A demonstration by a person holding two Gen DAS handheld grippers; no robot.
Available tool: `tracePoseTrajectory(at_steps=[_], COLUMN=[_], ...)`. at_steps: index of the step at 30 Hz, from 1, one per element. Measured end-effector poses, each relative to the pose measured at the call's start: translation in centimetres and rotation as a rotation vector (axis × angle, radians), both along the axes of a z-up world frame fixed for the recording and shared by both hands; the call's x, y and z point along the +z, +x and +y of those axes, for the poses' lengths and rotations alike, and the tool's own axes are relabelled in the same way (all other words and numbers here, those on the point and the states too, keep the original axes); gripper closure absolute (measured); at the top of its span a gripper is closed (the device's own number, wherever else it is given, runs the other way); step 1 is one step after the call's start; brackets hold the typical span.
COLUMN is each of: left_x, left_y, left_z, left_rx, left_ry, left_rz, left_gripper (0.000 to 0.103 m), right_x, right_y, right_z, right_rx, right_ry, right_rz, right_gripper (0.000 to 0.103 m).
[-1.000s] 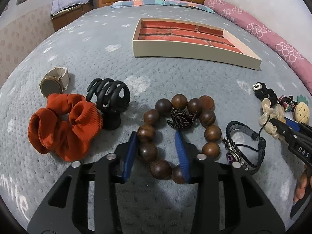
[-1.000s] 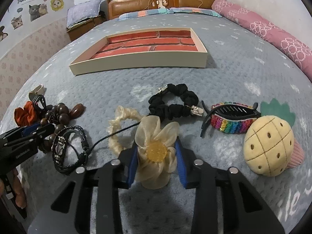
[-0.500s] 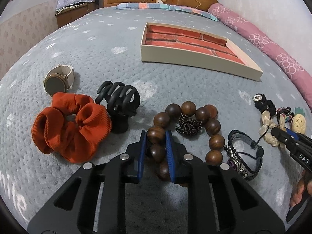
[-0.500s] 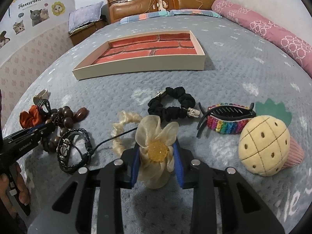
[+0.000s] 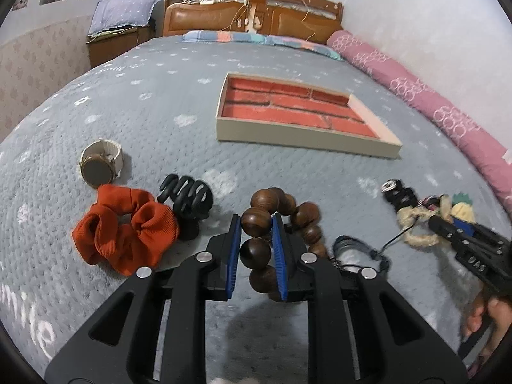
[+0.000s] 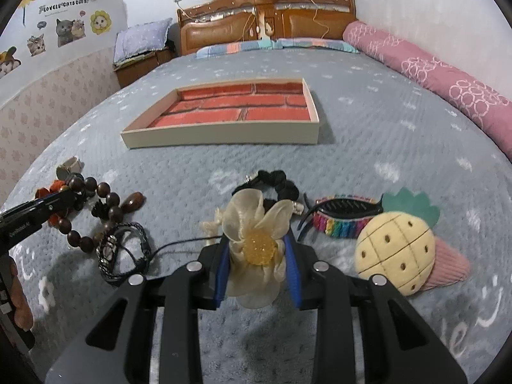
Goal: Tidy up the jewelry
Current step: 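Carry the flower clip in the right gripper while the left carries the bracelet to the tray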
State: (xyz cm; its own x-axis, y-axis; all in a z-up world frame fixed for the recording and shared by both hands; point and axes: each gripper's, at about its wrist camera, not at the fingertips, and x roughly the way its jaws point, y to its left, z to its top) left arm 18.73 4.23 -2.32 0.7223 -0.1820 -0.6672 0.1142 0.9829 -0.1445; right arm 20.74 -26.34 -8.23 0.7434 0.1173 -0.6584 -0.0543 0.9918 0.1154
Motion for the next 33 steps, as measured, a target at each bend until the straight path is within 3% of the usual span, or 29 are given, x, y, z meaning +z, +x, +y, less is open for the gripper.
tracePoseTrajectory(at_steps=[5, 19, 26, 33], left_x=[2.5, 7.5, 9.8, 9.8], left_y=[-0.9, 1.3, 6.4, 13.6], left_z=[-1.3, -2.4, -3.2, -4.2], left_rx=[-0.055, -0.102, -0.098, -0.079], left_ry=[0.007, -0.009, 0.012, 0.043], left_rz=[-0.058, -0.095, -0.097, -0.08], left_gripper=[0.085, 0.085, 0.085, 0.085], right_x=[0.7, 5.0, 6.2, 6.7], right_y=[0.0, 2.1, 6.1, 12.8], right_z=[0.1, -0.6, -0.6, 0.0], right_rx=[0.008, 0.0, -0.002, -0.007], right_ry=[-0.02, -0.097, -0.084, -0.085], right_rz=[-0.016, -0.08, -0.085, -0.078], right_gripper=[0.073, 0.073, 0.073, 0.073])
